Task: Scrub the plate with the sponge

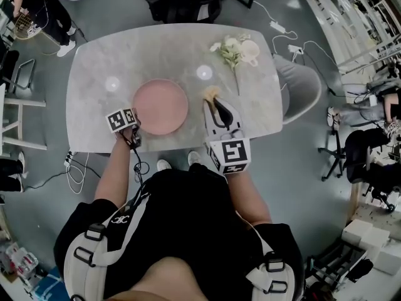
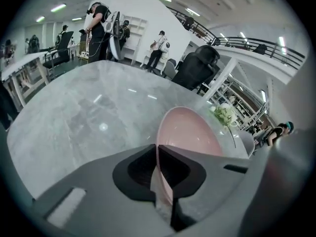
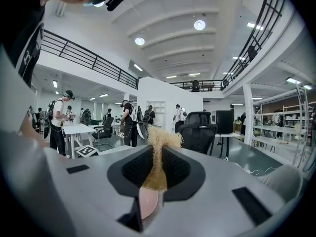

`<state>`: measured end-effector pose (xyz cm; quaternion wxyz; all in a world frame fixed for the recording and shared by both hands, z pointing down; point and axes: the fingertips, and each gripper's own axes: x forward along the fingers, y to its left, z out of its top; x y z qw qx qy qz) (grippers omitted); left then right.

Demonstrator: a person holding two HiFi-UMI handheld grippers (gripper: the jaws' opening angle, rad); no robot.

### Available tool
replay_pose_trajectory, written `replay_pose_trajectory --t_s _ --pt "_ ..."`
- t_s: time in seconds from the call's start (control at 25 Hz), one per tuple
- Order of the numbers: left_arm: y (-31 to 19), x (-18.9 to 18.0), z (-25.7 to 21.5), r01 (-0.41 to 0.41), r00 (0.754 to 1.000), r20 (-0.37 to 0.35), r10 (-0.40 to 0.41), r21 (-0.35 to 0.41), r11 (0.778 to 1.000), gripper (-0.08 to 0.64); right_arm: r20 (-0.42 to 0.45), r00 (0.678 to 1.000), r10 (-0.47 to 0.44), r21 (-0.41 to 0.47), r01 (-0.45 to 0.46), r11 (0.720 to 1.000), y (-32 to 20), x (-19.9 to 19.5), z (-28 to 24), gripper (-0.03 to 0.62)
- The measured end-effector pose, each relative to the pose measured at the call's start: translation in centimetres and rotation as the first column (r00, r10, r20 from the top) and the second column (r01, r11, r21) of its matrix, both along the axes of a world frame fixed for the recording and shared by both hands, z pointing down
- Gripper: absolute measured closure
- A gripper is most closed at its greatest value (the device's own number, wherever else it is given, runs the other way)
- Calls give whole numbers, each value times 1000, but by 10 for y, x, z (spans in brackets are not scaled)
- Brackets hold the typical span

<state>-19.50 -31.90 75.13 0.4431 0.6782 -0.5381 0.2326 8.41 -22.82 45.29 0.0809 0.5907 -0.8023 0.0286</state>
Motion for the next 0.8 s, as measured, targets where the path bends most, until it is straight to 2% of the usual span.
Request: replay_pose_trajectory --t_s 0.16,0.44,0.56,0.68,0.8 --pt "2 8 -23 -1 1000 -5 1 49 999 537 9 1000 -22 5 21 1000 -5 -3 0 538" --pt "19 23 -90 -36 999 34 31 163 986 535 20 994 -105 29 104 994 -15 -27 -5 538" --pt "22 36 -124 -76 997 44 67 234 969 536 21 988 -155 29 154 988 -21 -43 -2 538" --pt "25 49 -152 -117 993 62 103 310 943 537 47 976 -211 15 210 978 -28 -64 6 538" --pt "28 62 -175 -163 986 69 148 352 922 537 71 961 -267 -18 268 963 -34 -88 17 538"
